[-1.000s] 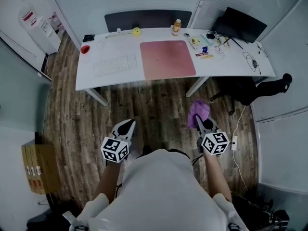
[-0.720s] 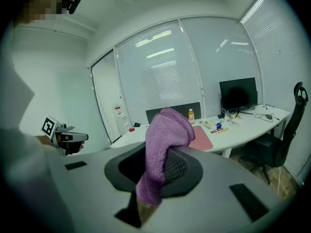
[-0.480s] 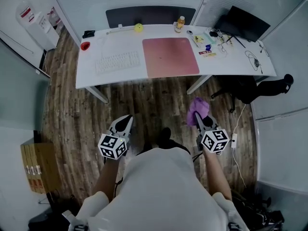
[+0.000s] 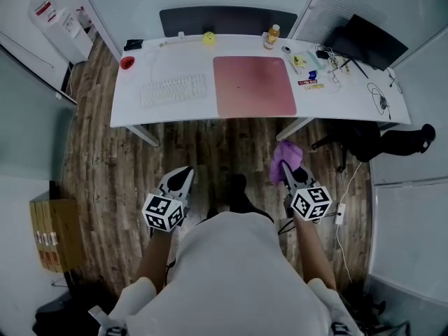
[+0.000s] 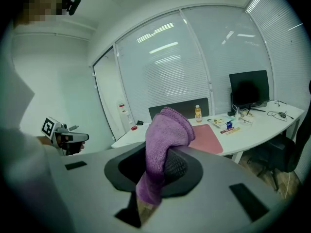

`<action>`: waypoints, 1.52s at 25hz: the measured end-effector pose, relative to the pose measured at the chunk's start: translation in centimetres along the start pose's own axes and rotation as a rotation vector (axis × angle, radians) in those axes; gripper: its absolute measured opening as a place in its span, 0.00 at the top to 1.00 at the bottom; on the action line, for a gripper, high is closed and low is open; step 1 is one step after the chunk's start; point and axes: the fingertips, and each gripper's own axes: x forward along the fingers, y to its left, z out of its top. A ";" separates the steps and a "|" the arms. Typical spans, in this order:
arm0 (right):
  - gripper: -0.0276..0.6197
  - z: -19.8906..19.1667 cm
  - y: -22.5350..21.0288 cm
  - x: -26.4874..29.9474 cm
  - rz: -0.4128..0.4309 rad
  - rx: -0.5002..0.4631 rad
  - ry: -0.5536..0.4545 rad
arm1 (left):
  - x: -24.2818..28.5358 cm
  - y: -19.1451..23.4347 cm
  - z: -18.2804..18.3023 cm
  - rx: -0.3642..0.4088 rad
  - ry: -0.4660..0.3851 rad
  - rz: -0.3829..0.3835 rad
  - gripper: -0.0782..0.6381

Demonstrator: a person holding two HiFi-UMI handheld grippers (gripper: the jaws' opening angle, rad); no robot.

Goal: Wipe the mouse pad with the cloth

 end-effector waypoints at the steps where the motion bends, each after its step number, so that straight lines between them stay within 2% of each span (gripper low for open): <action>1: 0.83 0.3 -0.6 0.7 0.007 0.001 0.004 | 0.6 0.0 0.3 0.003 -0.002 0.002 0.86; 6: 0.83 2.3 -3.1 4.3 0.053 -0.010 0.024 | 4.2 0.4 1.9 0.009 -0.015 0.012 0.86; 14: 0.83 5.1 -7.7 9.6 0.120 -0.027 0.080 | 9.7 1.7 3.8 -0.024 -0.008 0.081 0.86; 22: 0.83 5.4 -10.9 15.6 0.217 -0.033 0.156 | 14.2 2.6 4.4 -0.043 0.019 0.163 0.86; 29: 0.83 4.5 -11.3 20.3 0.318 -0.054 0.224 | 16.6 2.8 3.7 -0.081 0.046 0.222 0.86; 38: 0.83 2.8 -8.5 24.9 0.425 -0.096 0.314 | 16.6 4.3 2.6 -0.129 0.070 0.276 0.86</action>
